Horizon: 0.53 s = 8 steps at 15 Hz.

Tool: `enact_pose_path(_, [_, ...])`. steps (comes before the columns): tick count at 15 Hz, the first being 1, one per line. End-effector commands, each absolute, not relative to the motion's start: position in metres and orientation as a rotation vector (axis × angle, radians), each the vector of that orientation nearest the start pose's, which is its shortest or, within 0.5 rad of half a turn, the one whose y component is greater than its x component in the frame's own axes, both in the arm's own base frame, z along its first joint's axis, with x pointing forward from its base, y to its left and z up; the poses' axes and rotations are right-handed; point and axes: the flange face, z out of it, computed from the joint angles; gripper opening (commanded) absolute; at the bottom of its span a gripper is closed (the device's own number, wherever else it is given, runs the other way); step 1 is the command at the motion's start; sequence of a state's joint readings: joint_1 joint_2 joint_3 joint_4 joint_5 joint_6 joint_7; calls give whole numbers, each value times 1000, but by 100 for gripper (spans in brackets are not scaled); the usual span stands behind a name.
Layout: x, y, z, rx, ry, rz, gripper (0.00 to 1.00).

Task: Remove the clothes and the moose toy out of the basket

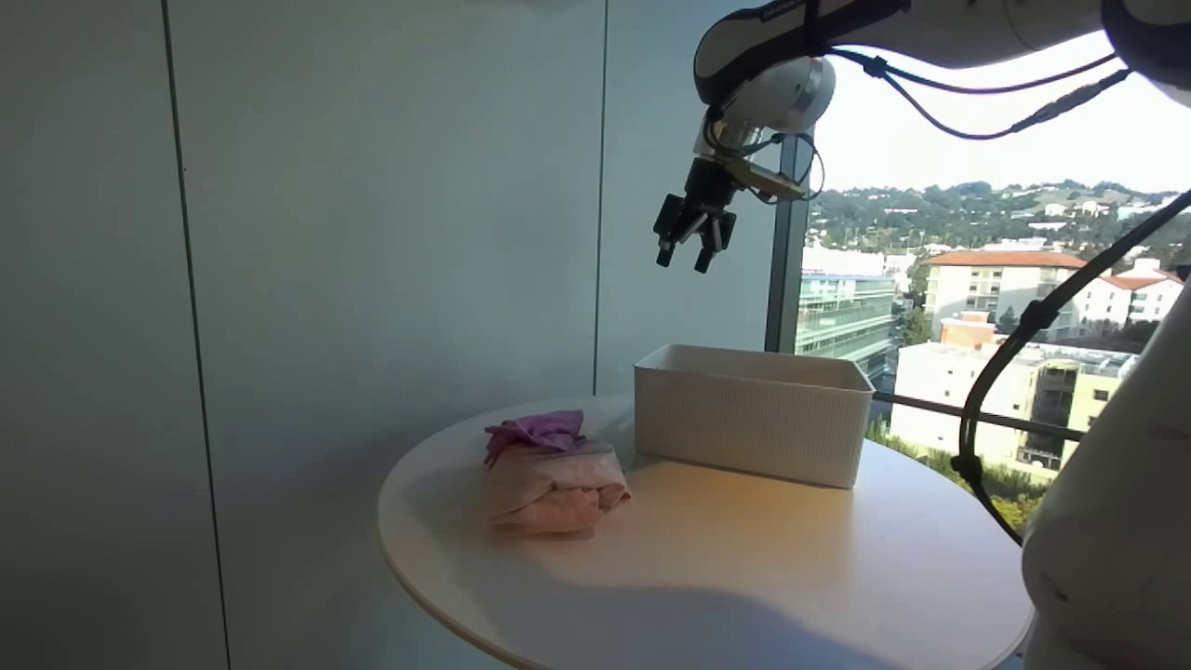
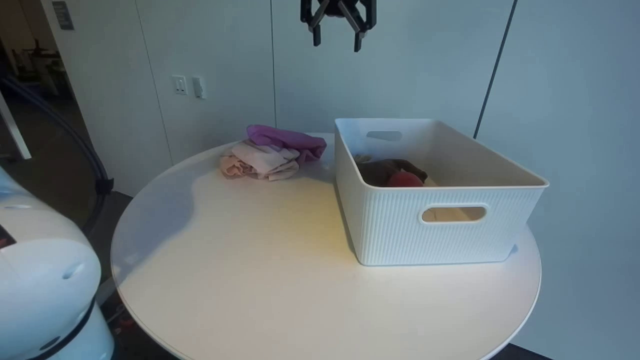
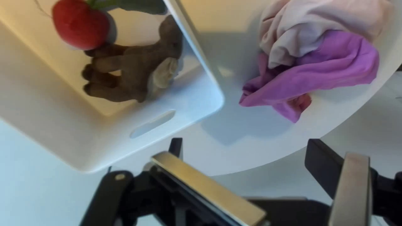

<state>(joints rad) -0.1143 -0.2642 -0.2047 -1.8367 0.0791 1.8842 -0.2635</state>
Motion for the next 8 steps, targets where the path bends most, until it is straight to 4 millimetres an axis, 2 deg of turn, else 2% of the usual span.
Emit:
enact_pose_path(1, [464,-226,680,-3147,353,-514,100])
enact_pose_path(4, [478,-266,657,-3187,446,-427,100])
enact_pose_path(8, [515,-282,613,-3159,432,-268,100])
